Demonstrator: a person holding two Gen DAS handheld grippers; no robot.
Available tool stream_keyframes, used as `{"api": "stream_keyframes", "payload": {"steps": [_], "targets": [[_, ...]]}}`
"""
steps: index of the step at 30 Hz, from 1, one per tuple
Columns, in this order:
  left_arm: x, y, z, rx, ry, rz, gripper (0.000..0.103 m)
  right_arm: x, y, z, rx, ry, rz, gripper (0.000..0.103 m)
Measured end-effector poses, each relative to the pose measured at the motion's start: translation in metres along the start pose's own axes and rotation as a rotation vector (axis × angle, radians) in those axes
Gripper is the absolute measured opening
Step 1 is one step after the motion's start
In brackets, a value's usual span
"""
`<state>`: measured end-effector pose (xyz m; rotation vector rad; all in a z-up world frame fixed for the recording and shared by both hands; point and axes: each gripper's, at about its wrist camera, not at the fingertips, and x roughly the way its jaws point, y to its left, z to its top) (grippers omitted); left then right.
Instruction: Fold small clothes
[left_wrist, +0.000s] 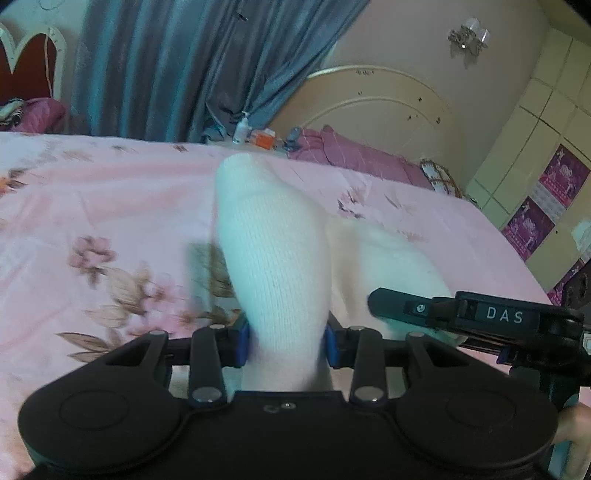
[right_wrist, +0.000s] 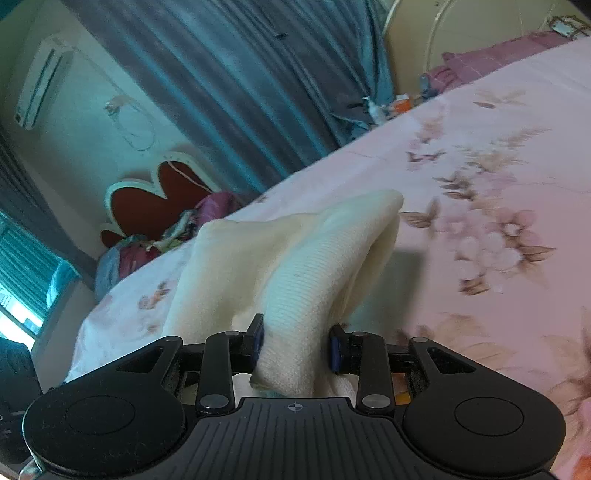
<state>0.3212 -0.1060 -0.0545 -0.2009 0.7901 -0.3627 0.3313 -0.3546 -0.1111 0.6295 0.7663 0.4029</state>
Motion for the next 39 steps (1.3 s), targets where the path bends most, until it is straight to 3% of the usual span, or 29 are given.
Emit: {"api": "stream_keyframes", "payload": {"steps": [5, 10, 16, 22, 27, 33, 38, 39], "targets": [[-0.041, 0.042, 0.002, -0.013, -0.032, 0.022, 0.036, 0.019, 0.052, -0.015, -0.027, 0.012, 0.036, 0.032], [-0.079, 0.108, -0.001, -0.036, -0.05, 0.031, 0.036, 0.055, 0.117, -0.044, -0.036, 0.017, 0.051, 0.032], [-0.118, 0.19, 0.002, -0.045, -0.047, 0.047, 0.036, 0.11, 0.194, -0.081, -0.037, 0.028, 0.054, 0.032], [-0.139, 0.252, 0.007, -0.062, -0.049, 0.089, 0.036, 0.171, 0.244, -0.1, -0.043, 0.054, 0.079, 0.032], [-0.135, 0.289, 0.01, -0.079, -0.043, 0.108, 0.036, 0.213, 0.263, -0.109, -0.062, 0.08, 0.075, 0.032], [-0.113, 0.323, 0.002, -0.106, 0.006, 0.105, 0.038, 0.245, 0.254, -0.121, -0.068, 0.124, 0.029, 0.033], [-0.103, 0.34, -0.01, -0.109, 0.023, 0.097, 0.049, 0.255, 0.241, -0.126, -0.061, 0.145, 0.0, 0.033], [-0.102, 0.339, -0.011, -0.092, 0.023, 0.105, 0.056, 0.256, 0.237, -0.126, -0.051, 0.148, -0.002, 0.034]]}}
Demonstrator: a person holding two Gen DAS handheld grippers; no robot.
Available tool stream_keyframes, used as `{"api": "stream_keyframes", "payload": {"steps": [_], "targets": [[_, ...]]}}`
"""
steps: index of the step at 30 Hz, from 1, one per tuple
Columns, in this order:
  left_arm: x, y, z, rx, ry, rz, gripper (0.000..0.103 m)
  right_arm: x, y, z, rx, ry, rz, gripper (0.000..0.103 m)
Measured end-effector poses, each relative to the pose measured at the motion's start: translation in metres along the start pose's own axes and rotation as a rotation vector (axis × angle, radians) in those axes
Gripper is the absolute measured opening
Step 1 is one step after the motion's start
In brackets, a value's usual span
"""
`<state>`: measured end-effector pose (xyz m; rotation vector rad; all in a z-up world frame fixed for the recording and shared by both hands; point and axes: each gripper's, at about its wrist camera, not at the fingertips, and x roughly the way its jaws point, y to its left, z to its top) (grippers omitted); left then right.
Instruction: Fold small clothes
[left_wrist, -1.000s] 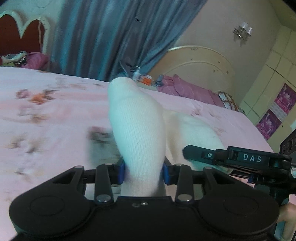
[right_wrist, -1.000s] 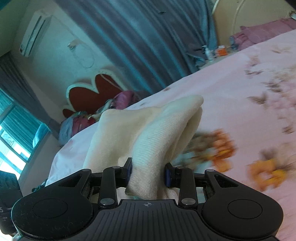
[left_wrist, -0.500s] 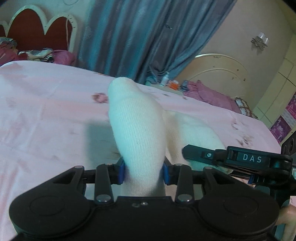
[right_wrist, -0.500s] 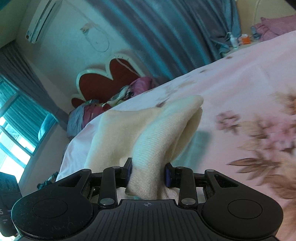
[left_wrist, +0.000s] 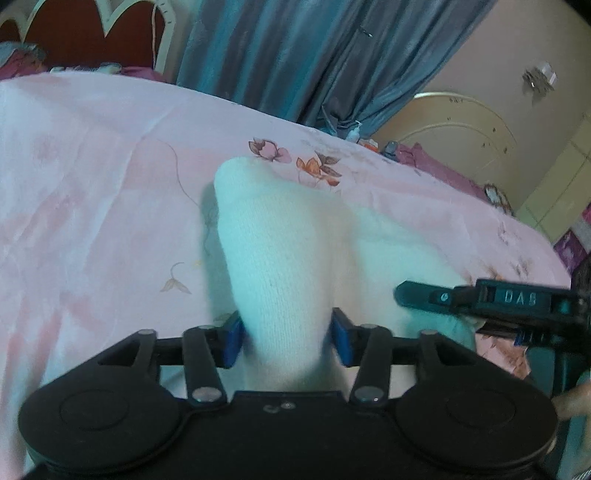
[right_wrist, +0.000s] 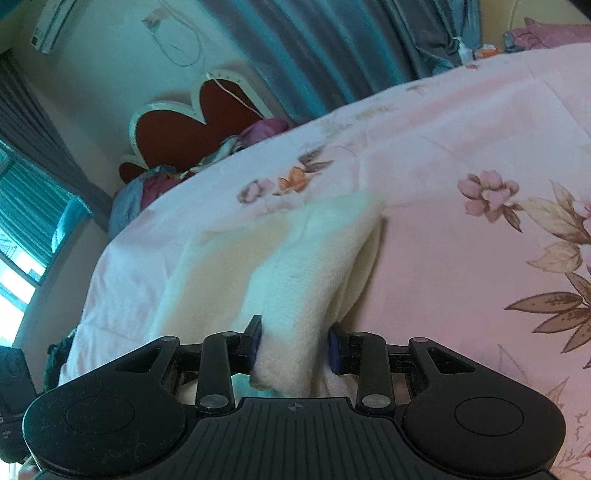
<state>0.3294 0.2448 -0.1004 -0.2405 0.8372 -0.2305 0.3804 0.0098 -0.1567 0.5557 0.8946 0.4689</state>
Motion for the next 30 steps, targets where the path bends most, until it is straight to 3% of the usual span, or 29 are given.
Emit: {"api": "stream_keyframes", "payload": {"steps": [3, 12, 19, 24, 30], "targets": [[0.002, 0.004, 0.0, -0.007, 0.006, 0.006, 0.065, -0.005, -0.005, 0.0, 0.015, -0.015, -0.025, 0.043], [-0.006, 0.004, 0.013, -0.025, -0.065, 0.038, 0.062, -0.005, -0.001, 0.022, 0.033, -0.04, -0.047, 0.043], [0.02, 0.015, 0.018, -0.1, -0.031, 0.065, 0.066, 0.014, 0.017, 0.028, -0.096, -0.083, -0.111, 0.039], [0.024, 0.012, 0.016, -0.1, -0.027, 0.082, 0.071, 0.034, 0.009, 0.027, -0.154, -0.068, -0.213, 0.038], [0.001, 0.008, 0.012, -0.1, -0.054, 0.112, 0.069, 0.006, 0.008, 0.027, -0.116, -0.087, -0.159, 0.039]]}}
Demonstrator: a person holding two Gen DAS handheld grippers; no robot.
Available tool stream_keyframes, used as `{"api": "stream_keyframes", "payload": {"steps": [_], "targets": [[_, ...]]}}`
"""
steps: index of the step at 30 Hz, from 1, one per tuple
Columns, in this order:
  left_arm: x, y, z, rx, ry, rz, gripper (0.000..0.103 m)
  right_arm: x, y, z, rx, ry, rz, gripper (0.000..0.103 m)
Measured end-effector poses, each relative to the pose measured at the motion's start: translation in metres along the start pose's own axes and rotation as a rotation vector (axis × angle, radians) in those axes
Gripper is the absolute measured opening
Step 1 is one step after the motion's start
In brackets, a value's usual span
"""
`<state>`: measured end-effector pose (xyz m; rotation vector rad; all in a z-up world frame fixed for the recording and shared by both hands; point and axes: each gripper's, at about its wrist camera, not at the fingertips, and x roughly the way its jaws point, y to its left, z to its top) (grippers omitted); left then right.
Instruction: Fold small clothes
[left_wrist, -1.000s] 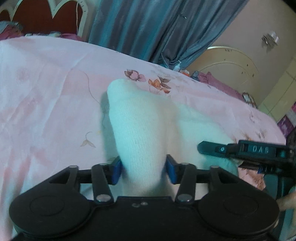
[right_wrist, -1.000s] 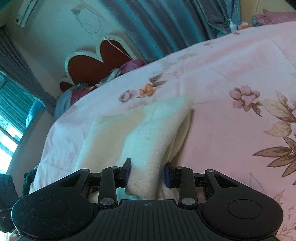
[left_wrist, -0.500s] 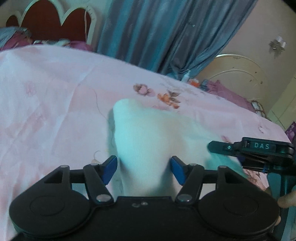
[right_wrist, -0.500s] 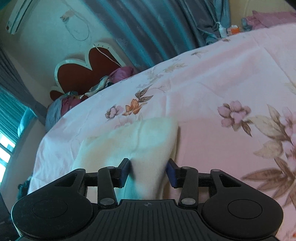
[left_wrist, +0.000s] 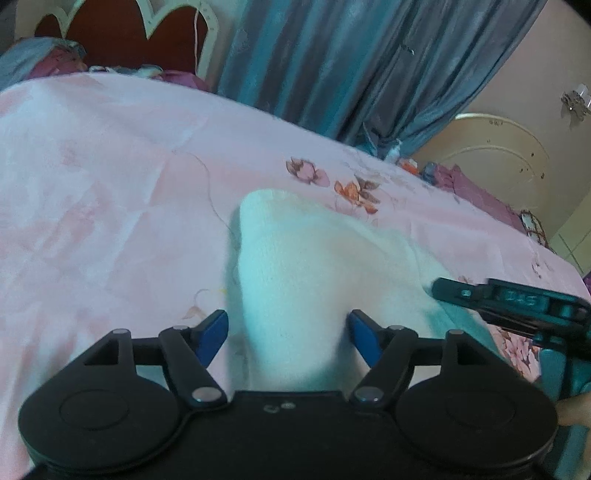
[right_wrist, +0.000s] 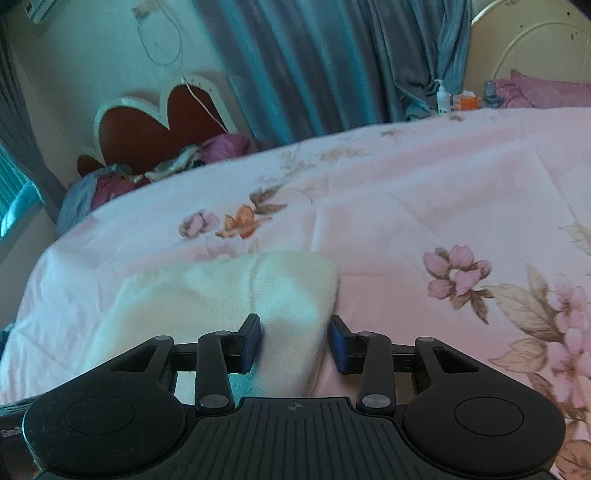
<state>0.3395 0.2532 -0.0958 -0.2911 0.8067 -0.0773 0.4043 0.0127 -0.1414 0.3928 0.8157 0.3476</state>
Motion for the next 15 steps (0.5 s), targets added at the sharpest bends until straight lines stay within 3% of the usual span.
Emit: {"api": "stream_keyframes", "payload": {"steps": [6, 12, 15], "targets": [[-0.036, 0.0, -0.028, 0.043, -0.01, 0.015, 0.068, -0.053, -0.001, -0.022, -0.019, 0.008, 0.077, 0.039], [-0.055, 0.004, -0.062, 0.013, 0.053, 0.022, 0.068, -0.072, -0.006, -0.06, 0.016, 0.096, 0.128, 0.039], [-0.059, 0.0, -0.075, 0.055, 0.067, 0.034, 0.068, -0.071, -0.014, -0.082, 0.065, 0.164, 0.139, 0.039]]}}
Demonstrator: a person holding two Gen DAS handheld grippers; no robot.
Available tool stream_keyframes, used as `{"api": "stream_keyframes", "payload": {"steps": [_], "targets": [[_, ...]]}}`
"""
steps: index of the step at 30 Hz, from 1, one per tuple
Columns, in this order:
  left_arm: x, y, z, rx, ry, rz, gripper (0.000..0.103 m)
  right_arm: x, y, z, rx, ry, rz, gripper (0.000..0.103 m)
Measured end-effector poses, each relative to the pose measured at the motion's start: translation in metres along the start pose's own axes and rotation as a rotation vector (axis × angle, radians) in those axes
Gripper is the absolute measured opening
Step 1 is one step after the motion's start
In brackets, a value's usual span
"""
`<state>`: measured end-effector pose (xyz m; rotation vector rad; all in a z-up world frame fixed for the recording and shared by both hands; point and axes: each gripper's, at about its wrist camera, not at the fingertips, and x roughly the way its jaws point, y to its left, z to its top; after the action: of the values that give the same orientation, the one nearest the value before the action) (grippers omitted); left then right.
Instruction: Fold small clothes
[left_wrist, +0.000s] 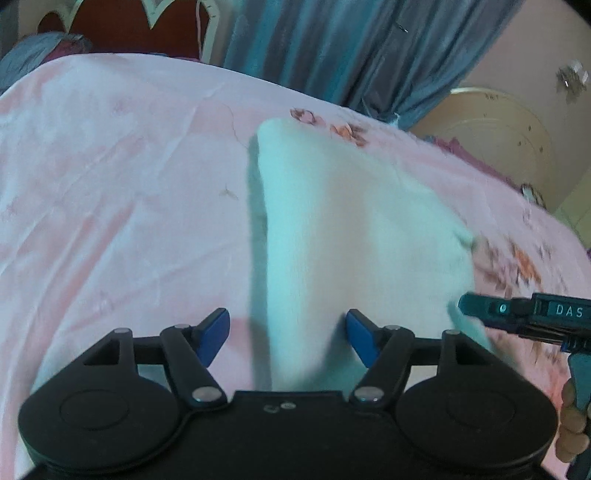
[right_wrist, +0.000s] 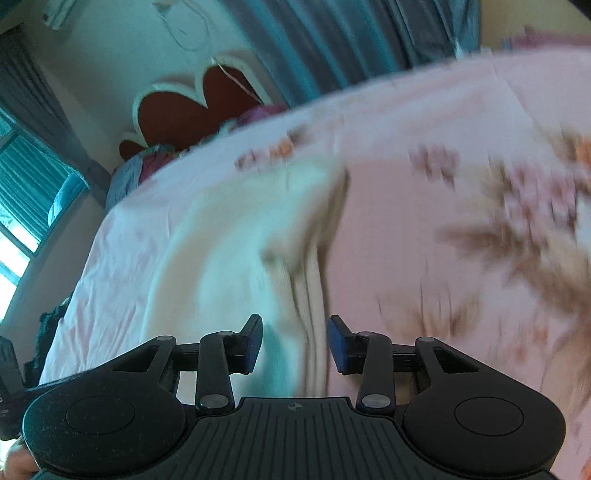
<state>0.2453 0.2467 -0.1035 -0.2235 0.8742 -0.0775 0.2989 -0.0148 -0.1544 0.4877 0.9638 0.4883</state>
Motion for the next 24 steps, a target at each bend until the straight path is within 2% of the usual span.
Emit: {"api": "stream_keyframes", "payload": {"steps": [3, 4, 5, 6, 10, 12, 17, 20, 24], "targets": [[0.0, -0.004, -0.004, 0.044, 0.002, 0.019, 0.066, 0.0, 0.0, -0.014, 0.006, 0.022, -0.001, 0.037], [-0.001, -0.004, -0.004, 0.055, 0.004, 0.022, 0.064, -0.001, 0.003, -0.016, -0.003, 0.032, -0.006, 0.033], [-0.002, -0.004, -0.005, 0.062, 0.009, 0.023, 0.063, -0.001, 0.005, -0.018, 0.003, 0.055, 0.005, 0.022], [-0.003, -0.003, -0.005, 0.064, 0.015, 0.019, 0.059, -0.001, 0.006, -0.02, 0.018, 0.075, 0.018, 0.019], [-0.008, -0.002, -0.006, 0.073, 0.034, 0.0, 0.054, -0.011, 0.003, -0.025, 0.06, 0.108, 0.042, 0.013], [-0.009, -0.001, -0.008, 0.071, 0.034, -0.003, 0.054, -0.013, 0.001, -0.027, 0.045, 0.109, 0.017, 0.013], [-0.006, -0.009, -0.006, 0.081, 0.04, 0.02, 0.055, -0.018, 0.015, -0.03, -0.025, 0.067, -0.057, 0.014], [-0.008, -0.012, -0.004, 0.084, 0.042, 0.033, 0.058, -0.029, 0.031, -0.031, -0.064, -0.001, -0.101, 0.014], [-0.011, -0.018, -0.005, 0.117, 0.041, 0.053, 0.074, -0.039, 0.053, -0.028, -0.133, -0.101, -0.16, 0.014]]}}
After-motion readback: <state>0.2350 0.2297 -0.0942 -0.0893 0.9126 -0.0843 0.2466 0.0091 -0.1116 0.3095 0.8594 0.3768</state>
